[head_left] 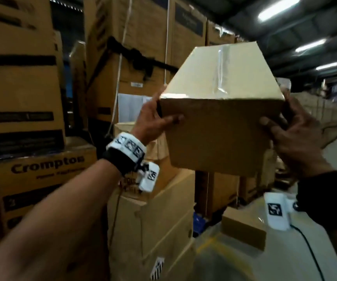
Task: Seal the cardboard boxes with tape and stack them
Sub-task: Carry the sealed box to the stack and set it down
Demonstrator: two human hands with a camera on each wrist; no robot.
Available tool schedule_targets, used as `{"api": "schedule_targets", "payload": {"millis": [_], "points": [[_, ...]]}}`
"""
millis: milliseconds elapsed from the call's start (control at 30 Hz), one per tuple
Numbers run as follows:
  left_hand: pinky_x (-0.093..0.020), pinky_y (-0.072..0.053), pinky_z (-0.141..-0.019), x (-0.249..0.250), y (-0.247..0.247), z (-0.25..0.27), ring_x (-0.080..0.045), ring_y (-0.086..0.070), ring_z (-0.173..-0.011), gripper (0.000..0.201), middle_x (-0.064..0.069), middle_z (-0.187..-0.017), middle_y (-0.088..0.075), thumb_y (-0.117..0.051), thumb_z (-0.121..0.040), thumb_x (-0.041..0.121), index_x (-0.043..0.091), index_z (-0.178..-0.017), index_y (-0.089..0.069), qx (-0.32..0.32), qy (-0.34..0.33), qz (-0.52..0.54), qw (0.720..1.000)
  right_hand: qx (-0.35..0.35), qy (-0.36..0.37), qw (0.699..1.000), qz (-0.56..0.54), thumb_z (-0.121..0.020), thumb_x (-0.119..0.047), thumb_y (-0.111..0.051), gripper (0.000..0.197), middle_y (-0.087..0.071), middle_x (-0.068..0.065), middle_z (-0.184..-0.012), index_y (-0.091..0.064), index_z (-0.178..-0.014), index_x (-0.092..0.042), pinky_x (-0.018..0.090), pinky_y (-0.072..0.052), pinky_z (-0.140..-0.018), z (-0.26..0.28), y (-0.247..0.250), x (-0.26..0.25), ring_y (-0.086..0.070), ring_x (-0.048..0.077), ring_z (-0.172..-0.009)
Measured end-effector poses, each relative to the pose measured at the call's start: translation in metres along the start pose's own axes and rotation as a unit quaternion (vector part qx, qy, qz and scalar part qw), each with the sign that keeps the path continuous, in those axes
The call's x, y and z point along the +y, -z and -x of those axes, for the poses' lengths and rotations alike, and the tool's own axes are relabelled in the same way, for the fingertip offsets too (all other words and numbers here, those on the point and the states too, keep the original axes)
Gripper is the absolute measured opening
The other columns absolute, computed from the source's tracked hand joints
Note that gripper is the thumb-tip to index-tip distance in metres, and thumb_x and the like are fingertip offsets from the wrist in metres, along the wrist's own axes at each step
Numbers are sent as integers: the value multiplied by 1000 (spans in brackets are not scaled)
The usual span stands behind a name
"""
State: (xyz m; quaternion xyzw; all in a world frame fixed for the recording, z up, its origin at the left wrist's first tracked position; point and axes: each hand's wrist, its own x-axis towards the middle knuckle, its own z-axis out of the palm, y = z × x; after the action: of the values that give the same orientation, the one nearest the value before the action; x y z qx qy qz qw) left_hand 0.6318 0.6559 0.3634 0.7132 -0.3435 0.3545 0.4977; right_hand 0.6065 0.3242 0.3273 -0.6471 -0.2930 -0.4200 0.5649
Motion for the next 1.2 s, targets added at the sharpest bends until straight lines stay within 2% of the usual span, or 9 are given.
{"api": "schedule_targets", "payload": {"millis": [100,233,400,567,700,833,933,1067,1200], "points": [[-19,-53,-95,-8,62,-45,1,-63,-118,76,5,-129,-65,-86,-80,1,19,-144,-48,1,-36,-31,999,10,39,999,-14,-96,-1,-68,74,-51,-9,-153,-34,-160,-19,19,-49,-104,-37,-60,-9,-52,-3,-134],[-26,-53,-103,-31,147,-101,-14,-60,-131,90,-4,-139,-64,-93,-73,24,13,-150,-49,2,-47,-54,997,27,72,997,-25,-96,1,-67,70,-56,-10,-144,-38,-153,-26,12,-48,-100,-81,-147,-10,-55,-10,-126],[-27,-57,-98,-85,228,-155,-9,-68,-117,68,-6,-128,-71,-87,-79,3,5,-141,-59,4,-29,-68,997,32,49,997,-46,-97,-4,-67,65,-58,-34,-128,-44,-147,-37,12,-52,-93,-138,-248,6,-56,-9,-121],[-36,-60,-95,-139,275,-186,-21,-70,-118,64,-10,-125,-73,-88,-74,18,7,-132,-64,9,1,-26,1000,12,34,999,-21,-100,-11,-64,64,-55,-19,-135,-38,-157,-26,37,-53,-106,-175,-313,26,-51,2,-127],[-41,-62,-91,-176,292,-203,-26,-72,-113,46,-10,-120,-75,-88,-80,16,11,-122,-70,50,21,-10,998,9,21,1000,-11,-98,-7,-65,71,-49,-3,-156,-34,-160,-20,44,-50,-110,-198,-345,44,-45,12,-143],[-50,-61,-94,-211,293,-217,-26,-75,-107,40,-8,-113,-78,-91,-73,33,20,-107,-76,66,44,-30,996,-11,-7,1000,11,-90,-21,-75,78,-45,-3,-159,-37,-158,-24,50,-49,-111,-218,-360,58,-40,17,-148],[-54,-61,-93,-234,294,-229,-27,-76,-101,36,-6,-108,-79,-92,-75,34,20,-105,-78,79,84,-48,992,-36,-23,999,8,-79,-41,-79,79,-54,-9,-151,-47,-151,-32,55,-57,-98,-228,-362,67,-51,20,-139],[-37,-64,-83,-239,291,-246,-21,-76,-97,39,-2,-103,-79,-90,-80,34,17,-112,-77,66,103,-63,990,-46,-29,999,1,-93,-28,-72,56,-63,-10,-139,-53,-146,-30,50,-64,-82,-236,-360,69,-63,21,-124],[-10,-52,-59,-237,281,-247,-2,-70,-84,38,1,-101,-71,-81,-90,21,7,-123,-69,42,86,-82,992,-56,-48,997,-17,-95,-21,-71,67,-57,-8,-147,-42,-155,-29,50,-60,-92,-232,-359,75,-58,20,-130]]}}
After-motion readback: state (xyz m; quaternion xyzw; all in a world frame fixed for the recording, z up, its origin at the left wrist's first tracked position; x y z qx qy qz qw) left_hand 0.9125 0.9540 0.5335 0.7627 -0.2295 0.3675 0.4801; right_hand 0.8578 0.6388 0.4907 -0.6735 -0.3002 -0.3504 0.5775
